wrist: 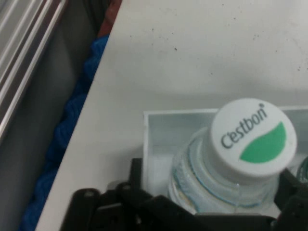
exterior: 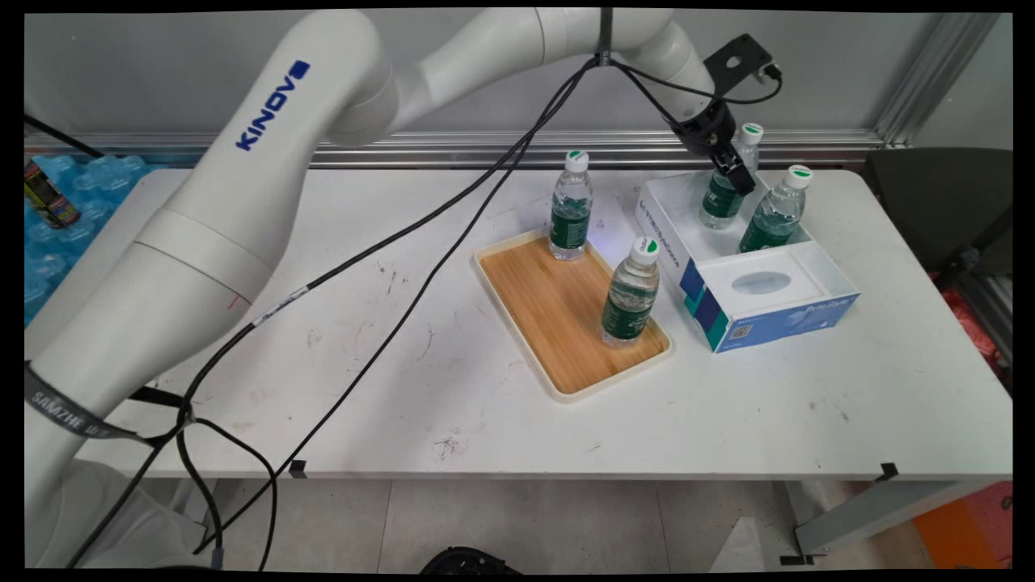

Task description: Pick up the green bottle from the white box, then place the picked object on the tray

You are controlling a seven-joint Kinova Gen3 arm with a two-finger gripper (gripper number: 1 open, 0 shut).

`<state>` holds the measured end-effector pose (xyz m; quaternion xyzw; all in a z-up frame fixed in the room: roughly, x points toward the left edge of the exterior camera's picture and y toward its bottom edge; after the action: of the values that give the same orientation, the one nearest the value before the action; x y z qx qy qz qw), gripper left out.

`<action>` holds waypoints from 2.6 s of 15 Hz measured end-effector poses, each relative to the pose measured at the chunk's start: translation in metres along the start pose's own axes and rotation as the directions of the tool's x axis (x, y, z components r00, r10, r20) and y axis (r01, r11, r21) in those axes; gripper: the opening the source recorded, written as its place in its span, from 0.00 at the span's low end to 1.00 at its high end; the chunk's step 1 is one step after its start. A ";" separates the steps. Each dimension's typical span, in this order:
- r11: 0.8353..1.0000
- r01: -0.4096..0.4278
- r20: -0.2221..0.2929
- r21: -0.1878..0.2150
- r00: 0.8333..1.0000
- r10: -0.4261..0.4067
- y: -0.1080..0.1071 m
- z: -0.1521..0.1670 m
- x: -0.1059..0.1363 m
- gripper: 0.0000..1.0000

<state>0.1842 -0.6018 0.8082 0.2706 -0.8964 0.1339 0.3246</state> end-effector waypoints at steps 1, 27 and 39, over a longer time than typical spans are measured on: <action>1.000 0.002 -0.001 -0.003 1.000 -0.002 -0.001 0.001 0.000 1.00; 0.995 -0.072 -0.037 0.063 0.997 0.074 0.026 -0.168 0.056 0.00; 0.998 -0.004 0.101 0.057 0.995 -0.001 0.063 -0.301 -0.011 0.00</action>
<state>0.3083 -0.4205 1.0240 0.2854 -0.9077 0.1458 0.2708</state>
